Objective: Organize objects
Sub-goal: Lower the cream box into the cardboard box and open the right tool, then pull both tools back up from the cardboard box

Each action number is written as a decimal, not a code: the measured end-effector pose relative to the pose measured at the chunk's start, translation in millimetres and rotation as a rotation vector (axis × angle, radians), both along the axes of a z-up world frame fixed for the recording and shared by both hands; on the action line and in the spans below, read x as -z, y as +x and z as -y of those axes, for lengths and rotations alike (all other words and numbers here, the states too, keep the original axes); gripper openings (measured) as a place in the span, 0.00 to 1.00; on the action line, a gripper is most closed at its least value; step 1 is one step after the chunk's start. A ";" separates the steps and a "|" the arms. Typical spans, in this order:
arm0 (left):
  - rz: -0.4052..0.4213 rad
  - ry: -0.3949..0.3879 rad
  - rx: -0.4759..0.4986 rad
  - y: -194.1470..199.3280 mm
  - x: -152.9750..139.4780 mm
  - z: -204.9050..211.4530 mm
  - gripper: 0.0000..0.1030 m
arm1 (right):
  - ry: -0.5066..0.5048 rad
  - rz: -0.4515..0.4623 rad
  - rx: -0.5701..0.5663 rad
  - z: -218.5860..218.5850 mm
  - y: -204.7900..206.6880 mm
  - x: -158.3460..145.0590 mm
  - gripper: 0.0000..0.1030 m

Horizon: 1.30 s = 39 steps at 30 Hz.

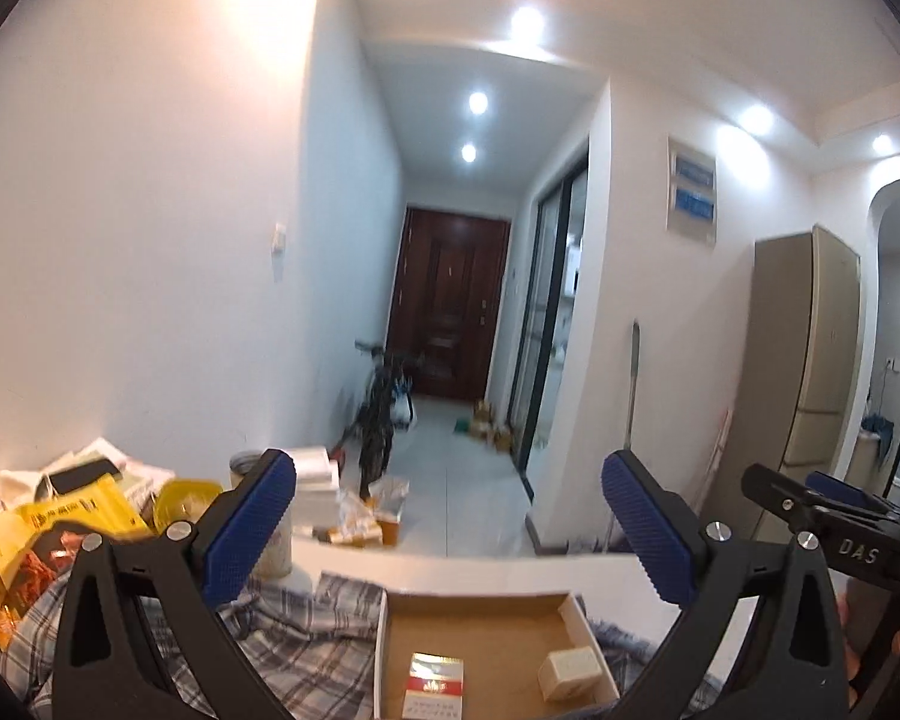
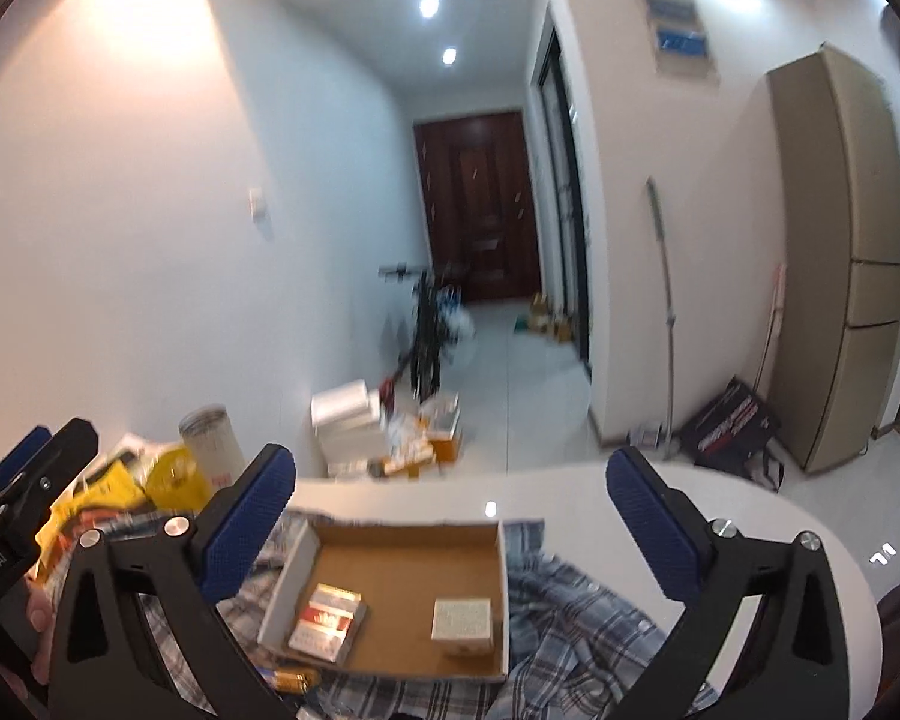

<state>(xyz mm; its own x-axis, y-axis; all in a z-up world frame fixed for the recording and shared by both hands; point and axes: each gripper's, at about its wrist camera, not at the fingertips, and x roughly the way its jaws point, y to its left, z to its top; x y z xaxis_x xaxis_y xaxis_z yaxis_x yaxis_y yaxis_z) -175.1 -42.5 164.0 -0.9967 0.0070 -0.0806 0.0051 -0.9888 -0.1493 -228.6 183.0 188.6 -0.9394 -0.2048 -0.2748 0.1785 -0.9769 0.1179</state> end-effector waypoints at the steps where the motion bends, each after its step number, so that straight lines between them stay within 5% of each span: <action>1: -0.007 -0.005 -0.010 3.6 -3.3 1.7 1.00 | -0.001 -0.023 0.001 -1.1 7.6 -5.8 1.00; 6: -0.038 0.039 -0.014 20.8 -15.6 8.7 1.00 | -0.006 -0.108 0.000 2.3 33.5 -29.8 1.00; 10: -0.009 0.051 0.018 27.3 -17.0 10.6 1.00 | 0.006 -0.092 -0.032 14.0 40.6 -36.5 1.00; 16: 0.028 0.032 0.067 51.3 -0.5 5.9 1.00 | 0.029 -0.080 -0.043 7.7 70.8 -11.0 1.00; 23: 0.054 -0.085 0.086 68.5 30.4 -21.4 1.00 | 0.087 -0.043 -0.081 1.5 89.5 29.7 1.00; 28: 0.151 -0.082 0.162 57.2 61.9 -27.6 1.00 | 0.074 -0.035 -0.114 -4.5 86.6 44.5 1.00; 33: 0.186 -0.065 0.127 31.1 103.8 -19.2 1.00 | 0.089 -0.028 -0.152 0.3 70.5 74.1 1.00; 39: 0.398 0.029 0.140 -6.6 144.6 9.2 1.00 | 0.061 0.079 -0.163 -4.6 34.5 114.8 1.00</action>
<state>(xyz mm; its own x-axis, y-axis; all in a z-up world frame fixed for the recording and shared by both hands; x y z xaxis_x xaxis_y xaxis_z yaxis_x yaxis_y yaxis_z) -181.7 -51.7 19.5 -0.8772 0.1481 -0.4567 -0.0660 -0.9794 -0.1908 -194.1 187.5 73.8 -0.8702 -0.3328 -0.3633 0.3270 -0.9417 0.0795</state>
